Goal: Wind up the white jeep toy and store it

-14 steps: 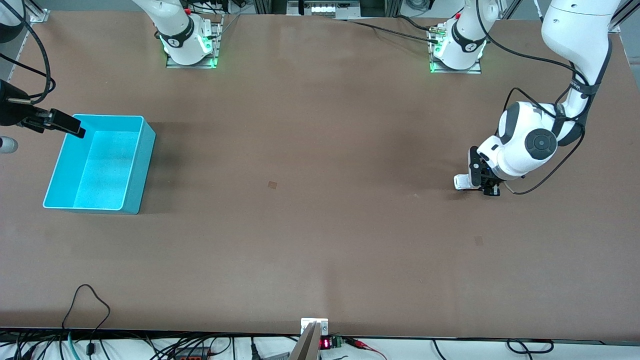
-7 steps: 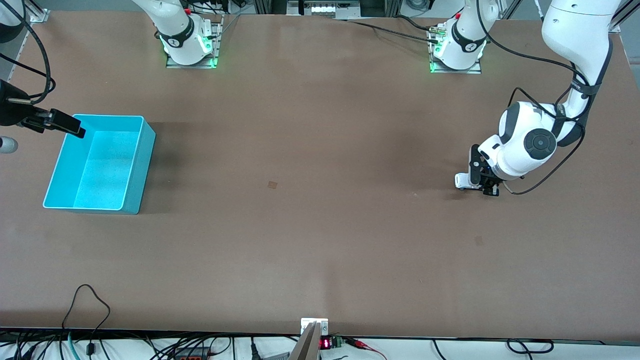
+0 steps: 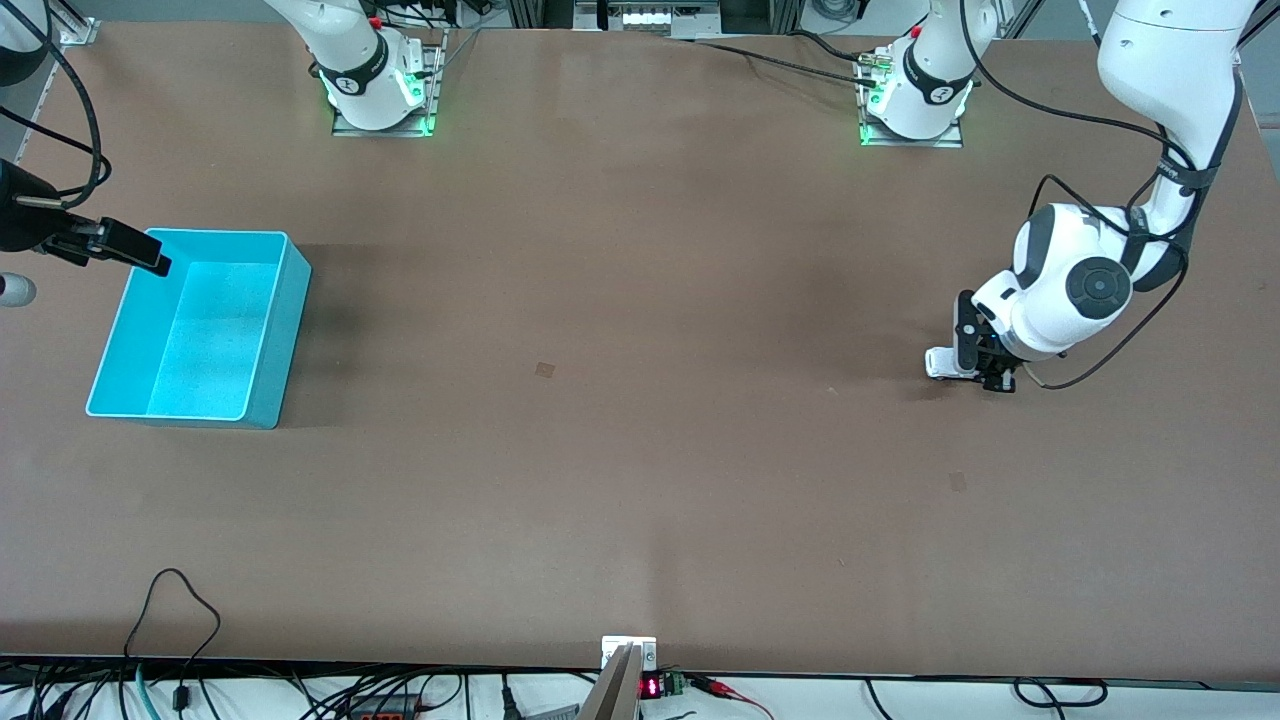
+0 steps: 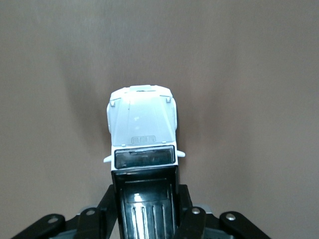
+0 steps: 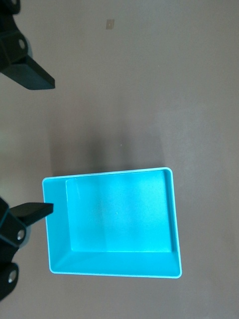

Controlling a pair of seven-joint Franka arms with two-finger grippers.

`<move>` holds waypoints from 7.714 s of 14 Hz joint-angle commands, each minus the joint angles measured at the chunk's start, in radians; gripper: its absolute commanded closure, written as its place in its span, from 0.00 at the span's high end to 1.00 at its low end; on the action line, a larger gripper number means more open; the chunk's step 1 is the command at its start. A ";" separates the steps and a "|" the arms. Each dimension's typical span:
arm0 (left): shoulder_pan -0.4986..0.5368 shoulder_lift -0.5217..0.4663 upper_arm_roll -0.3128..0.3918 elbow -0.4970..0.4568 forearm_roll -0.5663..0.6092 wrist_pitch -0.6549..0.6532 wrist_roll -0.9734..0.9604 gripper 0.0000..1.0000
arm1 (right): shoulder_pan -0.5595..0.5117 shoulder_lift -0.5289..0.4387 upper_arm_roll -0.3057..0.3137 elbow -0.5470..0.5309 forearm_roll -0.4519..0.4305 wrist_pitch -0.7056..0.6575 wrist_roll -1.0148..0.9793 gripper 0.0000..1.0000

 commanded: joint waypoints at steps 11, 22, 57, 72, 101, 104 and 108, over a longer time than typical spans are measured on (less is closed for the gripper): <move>0.086 0.060 -0.003 0.005 0.068 0.028 -0.002 0.20 | -0.002 -0.004 0.000 0.002 0.016 -0.009 -0.016 1.00; 0.162 0.100 -0.003 0.035 0.112 0.029 0.001 0.20 | 0.000 -0.006 0.000 0.002 0.016 -0.009 -0.015 1.00; 0.151 -0.245 -0.120 0.162 -0.009 -0.344 0.042 1.00 | 0.000 -0.006 0.000 0.001 0.016 -0.009 -0.015 1.00; 0.065 -0.231 -0.124 0.267 -0.110 -0.367 -0.162 1.00 | 0.000 -0.004 0.000 0.001 0.016 -0.009 -0.015 1.00; 0.010 -0.256 -0.084 0.529 -0.166 -0.546 -1.355 1.00 | 0.000 0.092 0.003 0.004 0.016 -0.022 -0.033 1.00; -0.027 -0.256 -0.031 0.561 -0.214 -0.592 -1.360 1.00 | 0.001 0.124 0.006 -0.002 0.014 -0.025 -0.120 1.00; -0.032 -0.256 -0.001 0.627 -0.287 -0.689 -1.398 1.00 | 0.004 0.154 0.006 -0.009 0.010 -0.051 -0.318 1.00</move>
